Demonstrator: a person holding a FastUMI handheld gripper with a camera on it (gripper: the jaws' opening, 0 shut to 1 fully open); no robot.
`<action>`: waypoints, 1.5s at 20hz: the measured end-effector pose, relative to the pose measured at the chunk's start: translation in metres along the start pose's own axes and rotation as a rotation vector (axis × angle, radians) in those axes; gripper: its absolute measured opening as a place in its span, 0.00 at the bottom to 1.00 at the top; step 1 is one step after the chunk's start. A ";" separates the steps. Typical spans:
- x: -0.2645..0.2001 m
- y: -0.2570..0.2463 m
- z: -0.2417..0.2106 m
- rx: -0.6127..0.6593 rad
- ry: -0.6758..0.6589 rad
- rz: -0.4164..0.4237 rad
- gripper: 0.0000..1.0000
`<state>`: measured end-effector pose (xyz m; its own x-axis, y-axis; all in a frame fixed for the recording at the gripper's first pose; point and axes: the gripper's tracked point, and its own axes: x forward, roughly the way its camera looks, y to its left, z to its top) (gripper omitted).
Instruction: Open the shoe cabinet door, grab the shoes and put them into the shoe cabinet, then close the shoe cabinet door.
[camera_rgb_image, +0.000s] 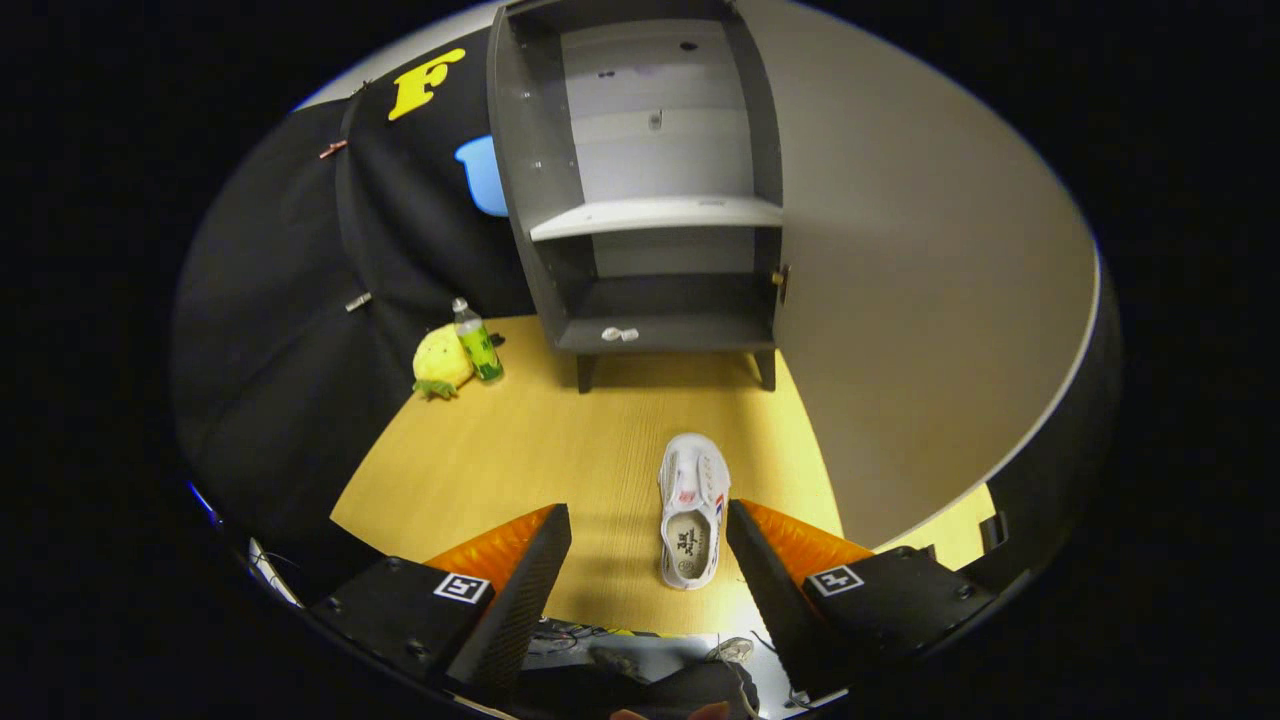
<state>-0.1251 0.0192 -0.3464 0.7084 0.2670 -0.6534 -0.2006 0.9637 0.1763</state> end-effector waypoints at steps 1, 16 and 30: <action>0.014 0.000 -0.011 -0.001 0.024 0.001 0.99; 0.179 -0.022 -0.096 0.050 0.004 -0.083 0.53; 0.222 -0.036 -0.063 0.018 -0.200 -0.066 0.06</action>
<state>-0.0033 0.0437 -0.5436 0.8400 0.1973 -0.5054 -0.1381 0.9786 0.1523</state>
